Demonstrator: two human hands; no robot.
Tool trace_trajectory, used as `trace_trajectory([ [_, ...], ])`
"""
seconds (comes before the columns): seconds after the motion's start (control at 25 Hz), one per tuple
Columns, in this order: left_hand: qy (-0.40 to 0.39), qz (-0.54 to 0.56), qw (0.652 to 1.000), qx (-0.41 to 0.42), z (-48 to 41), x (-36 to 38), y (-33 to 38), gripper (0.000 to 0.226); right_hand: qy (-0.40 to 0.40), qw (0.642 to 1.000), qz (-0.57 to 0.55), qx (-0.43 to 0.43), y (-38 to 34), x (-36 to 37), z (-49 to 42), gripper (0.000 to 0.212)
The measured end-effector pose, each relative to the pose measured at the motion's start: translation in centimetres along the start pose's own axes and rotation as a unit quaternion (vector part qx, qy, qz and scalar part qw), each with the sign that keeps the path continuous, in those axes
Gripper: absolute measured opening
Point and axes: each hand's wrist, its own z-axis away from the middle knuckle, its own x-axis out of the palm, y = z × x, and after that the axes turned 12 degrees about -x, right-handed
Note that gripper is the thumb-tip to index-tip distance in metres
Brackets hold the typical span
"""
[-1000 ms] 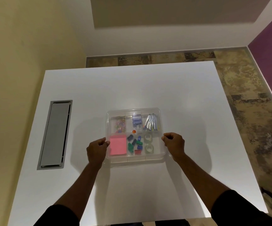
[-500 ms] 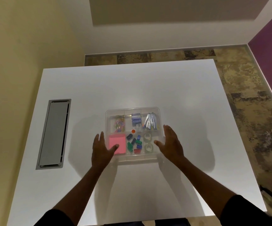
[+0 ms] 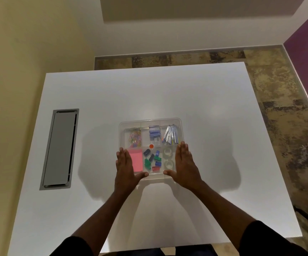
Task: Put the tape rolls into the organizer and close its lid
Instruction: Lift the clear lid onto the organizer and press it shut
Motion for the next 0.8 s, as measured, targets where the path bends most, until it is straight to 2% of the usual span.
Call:
trace_trajectory([
  [0.28, 0.006, 0.014, 1.000, 0.021, -0.6, 1.0, -0.9, 0.138, 0.004, 0.997, 0.064, -0.042, 1.1, 1.4, 0.3, 0.107],
  [0.52, 0.004, -0.010, 1.000, 0.025, -0.9, 1.7, -1.2, 0.131, 0.030, 0.995, 0.092, -0.033, 1.2, 2.2, 0.3, 0.104],
  [0.64, 0.010, -0.021, 0.999, 0.026, -0.3, 1.5, -0.8, 0.130, 0.029, 0.996, 0.084, -0.030, 1.1, 2.1, 0.5, 0.106],
  [0.8, 0.050, -0.055, 0.996, 0.041, -1.2, 0.1, -0.2, 0.136, 0.047, 0.997, 0.052, -0.037, 1.7, 0.5, -0.7, 0.127],
])
